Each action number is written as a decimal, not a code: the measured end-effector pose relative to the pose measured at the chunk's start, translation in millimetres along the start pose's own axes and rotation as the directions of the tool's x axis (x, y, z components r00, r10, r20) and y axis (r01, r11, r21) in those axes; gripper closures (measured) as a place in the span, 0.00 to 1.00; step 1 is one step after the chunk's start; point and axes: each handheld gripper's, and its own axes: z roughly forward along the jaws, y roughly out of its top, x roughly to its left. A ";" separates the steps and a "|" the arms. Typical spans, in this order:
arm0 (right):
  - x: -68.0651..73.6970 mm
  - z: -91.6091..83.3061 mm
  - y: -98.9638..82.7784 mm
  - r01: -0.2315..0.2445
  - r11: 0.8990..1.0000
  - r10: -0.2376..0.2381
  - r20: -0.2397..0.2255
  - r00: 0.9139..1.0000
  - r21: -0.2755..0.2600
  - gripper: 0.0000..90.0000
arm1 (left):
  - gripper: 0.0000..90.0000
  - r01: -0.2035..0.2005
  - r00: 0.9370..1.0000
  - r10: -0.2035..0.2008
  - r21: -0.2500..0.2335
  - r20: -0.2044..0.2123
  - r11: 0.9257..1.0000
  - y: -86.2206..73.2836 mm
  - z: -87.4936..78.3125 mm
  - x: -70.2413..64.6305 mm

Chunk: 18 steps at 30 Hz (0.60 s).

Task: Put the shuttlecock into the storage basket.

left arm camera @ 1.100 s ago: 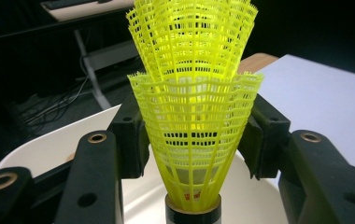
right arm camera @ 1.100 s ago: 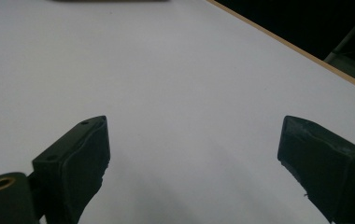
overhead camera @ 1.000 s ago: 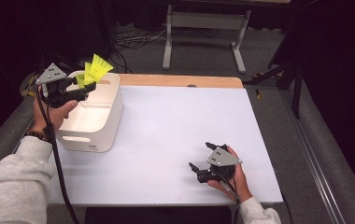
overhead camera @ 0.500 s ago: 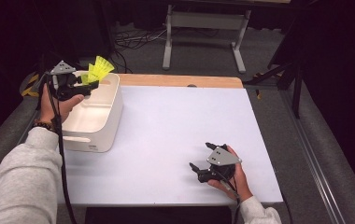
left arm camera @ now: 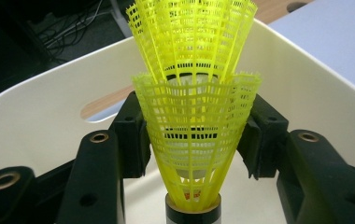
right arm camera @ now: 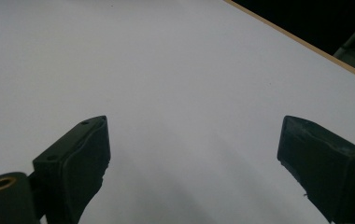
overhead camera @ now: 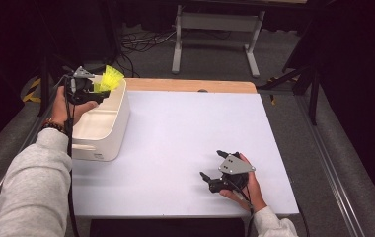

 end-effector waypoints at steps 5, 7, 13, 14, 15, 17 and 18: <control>-1.0 0.8 -0.3 -0.003 1.000 0.003 -0.006 1.000 0.003 0.11 | 0.56 0.002 1.000 -0.002 0.068 -0.003 0.998 0.5 7.4 1.4; -0.6 1.3 -0.1 -0.005 1.000 0.005 -0.012 1.000 0.002 0.11 | 0.55 0.002 1.000 0.000 0.081 -0.020 0.997 -0.5 9.2 2.3; -0.1 2.7 0.1 0.000 1.000 0.000 -0.021 1.000 0.008 0.11 | 0.48 -0.007 1.000 0.008 0.143 -0.006 0.990 -2.5 15.4 2.7; -0.1 3.0 0.0 -0.001 1.000 0.001 -0.023 1.000 0.008 0.11 | 0.48 -0.008 1.000 0.008 0.168 0.001 0.986 -3.3 17.3 1.8; 0.1 3.5 -0.1 -0.001 1.000 0.001 -0.024 1.000 0.012 0.11 | 0.47 -0.004 1.000 0.003 0.166 0.002 0.986 -4.0 18.4 1.9; 0.2 3.7 -0.2 0.001 1.000 0.000 -0.025 1.000 0.014 0.11 | 0.46 -0.005 1.000 0.003 0.181 0.008 0.983 -4.5 19.2 2.3; 0.2 3.8 -0.2 0.000 1.000 0.001 -0.027 1.000 0.015 0.11 | 0.46 -0.001 1.000 -0.002 0.184 0.013 0.983 -4.8 19.3 2.1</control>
